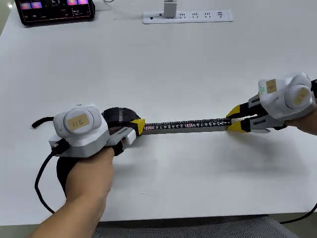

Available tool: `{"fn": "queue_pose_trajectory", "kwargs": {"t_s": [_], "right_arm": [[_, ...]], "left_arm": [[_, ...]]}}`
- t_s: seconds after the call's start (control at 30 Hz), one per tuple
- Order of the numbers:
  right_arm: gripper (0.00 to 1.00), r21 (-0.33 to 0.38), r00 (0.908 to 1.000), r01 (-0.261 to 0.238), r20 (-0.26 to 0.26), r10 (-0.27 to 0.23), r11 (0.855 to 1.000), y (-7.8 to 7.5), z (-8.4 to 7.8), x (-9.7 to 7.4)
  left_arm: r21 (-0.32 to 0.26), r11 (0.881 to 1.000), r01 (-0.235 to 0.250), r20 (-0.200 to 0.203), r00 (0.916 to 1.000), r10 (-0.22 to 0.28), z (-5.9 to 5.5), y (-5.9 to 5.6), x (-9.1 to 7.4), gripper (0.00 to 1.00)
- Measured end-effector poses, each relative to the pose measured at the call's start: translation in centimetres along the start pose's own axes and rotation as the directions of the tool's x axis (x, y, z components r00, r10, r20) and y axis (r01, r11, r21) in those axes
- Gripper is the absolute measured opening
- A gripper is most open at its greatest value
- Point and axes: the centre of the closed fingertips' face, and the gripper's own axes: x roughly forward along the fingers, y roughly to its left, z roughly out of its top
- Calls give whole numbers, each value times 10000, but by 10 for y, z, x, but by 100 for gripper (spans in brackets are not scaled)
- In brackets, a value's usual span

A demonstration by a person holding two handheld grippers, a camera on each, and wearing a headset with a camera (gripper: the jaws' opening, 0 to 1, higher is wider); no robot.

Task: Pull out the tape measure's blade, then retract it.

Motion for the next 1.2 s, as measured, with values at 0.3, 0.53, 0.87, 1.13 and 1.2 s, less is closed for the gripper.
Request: {"fn": "queue_pose_trajectory", "kwargs": {"t_s": [0.3,0.53,0.87,1.13,1.2], "right_arm": [[10,-80,10000,-34,64,34,10000,1,8,5],[10,-93,9996,-140,223,142,9999,1,18,14],[10,-115,9991,-245,335,249,9996,3,26,20],[10,-161,9986,-274,455,281,9995,3,34,24],[10,-174,9984,-296,478,304,9994,3,36,25]], "left_arm": [[-162,9998,70,22,10000,-70,0,0,-1,58],[-168,9998,135,13,9999,-134,0,0,-1,58],[-219,9996,169,25,9999,-168,0,0,-1,58],[-313,9993,207,48,9998,-206,1,0,-2,58],[-332,9992,216,55,9998,-214,1,0,-2,58]]}}
